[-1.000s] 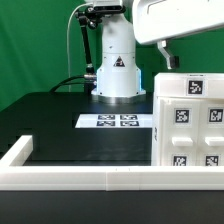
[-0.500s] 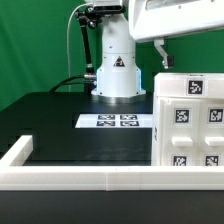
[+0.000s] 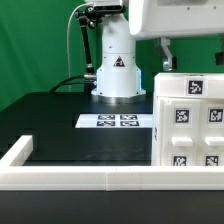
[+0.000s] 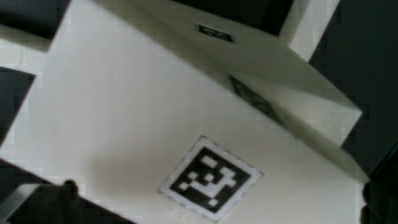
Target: Assemble cabinet
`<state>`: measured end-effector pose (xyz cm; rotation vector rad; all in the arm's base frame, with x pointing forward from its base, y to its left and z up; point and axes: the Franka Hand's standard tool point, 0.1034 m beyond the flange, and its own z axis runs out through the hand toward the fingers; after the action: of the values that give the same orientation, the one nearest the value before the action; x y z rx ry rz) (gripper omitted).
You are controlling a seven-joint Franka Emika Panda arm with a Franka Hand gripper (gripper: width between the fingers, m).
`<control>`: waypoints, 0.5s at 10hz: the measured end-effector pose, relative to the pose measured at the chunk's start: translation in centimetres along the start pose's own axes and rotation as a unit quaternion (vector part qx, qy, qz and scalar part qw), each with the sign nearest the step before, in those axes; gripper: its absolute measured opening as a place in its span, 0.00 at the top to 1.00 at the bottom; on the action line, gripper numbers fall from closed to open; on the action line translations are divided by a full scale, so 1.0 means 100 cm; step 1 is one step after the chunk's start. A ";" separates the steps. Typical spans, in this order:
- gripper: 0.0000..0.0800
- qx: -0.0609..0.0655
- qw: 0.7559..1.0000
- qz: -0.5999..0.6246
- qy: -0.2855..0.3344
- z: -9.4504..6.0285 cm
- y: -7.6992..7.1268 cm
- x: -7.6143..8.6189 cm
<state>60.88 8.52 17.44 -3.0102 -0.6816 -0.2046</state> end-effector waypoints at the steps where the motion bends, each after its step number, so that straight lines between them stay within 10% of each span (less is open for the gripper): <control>1: 0.00 0.009 0.999 -0.041 -0.020 0.003 0.000 -0.002; 5: 0.00 0.003 0.989 -0.145 -0.030 0.005 0.007 -0.002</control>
Offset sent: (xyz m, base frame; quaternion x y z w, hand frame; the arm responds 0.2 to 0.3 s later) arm 0.0000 0.0000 0.0000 0.0000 0.0000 -0.1296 0.9916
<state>61.02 7.85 16.93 -2.9089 -1.1219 -0.1216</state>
